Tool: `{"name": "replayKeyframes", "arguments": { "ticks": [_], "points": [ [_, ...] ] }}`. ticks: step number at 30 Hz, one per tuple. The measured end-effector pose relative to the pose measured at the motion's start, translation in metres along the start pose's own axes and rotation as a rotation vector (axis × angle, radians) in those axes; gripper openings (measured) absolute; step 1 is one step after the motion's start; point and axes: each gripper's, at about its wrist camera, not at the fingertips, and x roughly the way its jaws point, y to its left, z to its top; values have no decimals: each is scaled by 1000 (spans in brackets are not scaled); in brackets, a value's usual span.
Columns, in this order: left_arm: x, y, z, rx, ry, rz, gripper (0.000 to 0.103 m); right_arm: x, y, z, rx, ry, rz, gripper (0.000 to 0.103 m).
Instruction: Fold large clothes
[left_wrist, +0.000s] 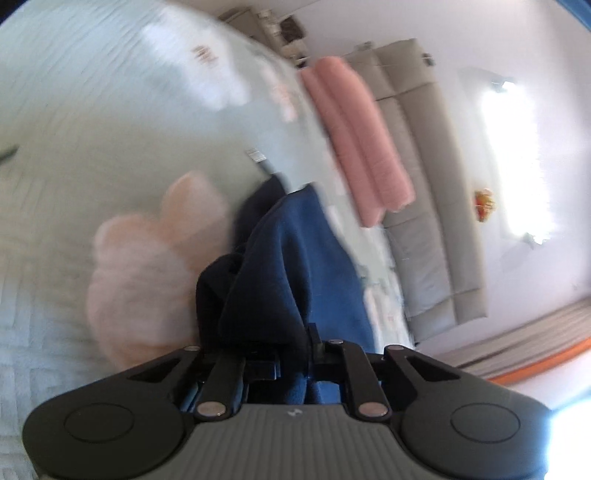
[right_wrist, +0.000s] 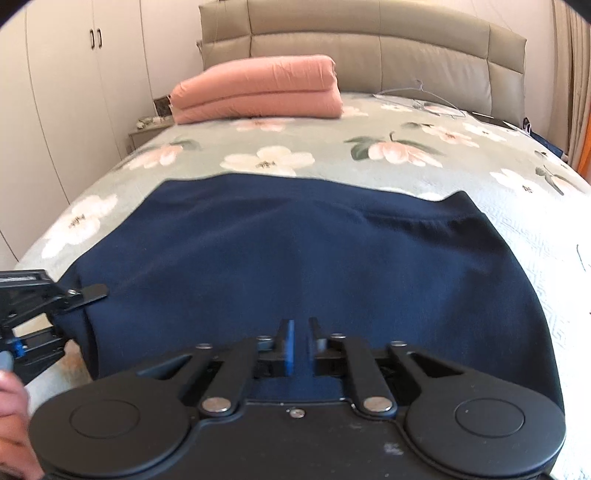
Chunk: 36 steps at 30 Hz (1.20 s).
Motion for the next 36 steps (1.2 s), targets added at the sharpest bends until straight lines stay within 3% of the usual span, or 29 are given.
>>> {"name": "replayKeyframes", "arguments": {
  "ticks": [2,5,8,11,15,20,26,30,33,36],
  "points": [
    [-5,-18,0,61,-16,-9,13,0,2,-1,2,-26,-21,5],
    [-7,-46,-1,152,-33,-23,13,2,3,-5,8,-23,27,5],
    [-8,-75,-7,233,-46,-58,11,19,2,-17,20,54,64,5],
    [1,-112,-26,359,-25,-65,10,41,-12,-40,124,88,141,3],
    [28,-162,-61,550,27,-83,10,43,-37,-38,315,116,230,4],
    [60,-217,-120,733,150,-173,10,46,-82,-43,523,134,393,4],
    [88,-256,-207,881,325,-292,9,26,-140,-49,613,88,455,5],
    [109,-256,-257,901,453,-299,7,12,-178,-66,654,88,395,5],
    [116,-254,-298,1038,533,-267,0,0,-211,-85,703,111,355,5],
    [112,-234,-331,1053,665,-279,0,-25,-246,-100,712,121,288,5]
  ]
}}
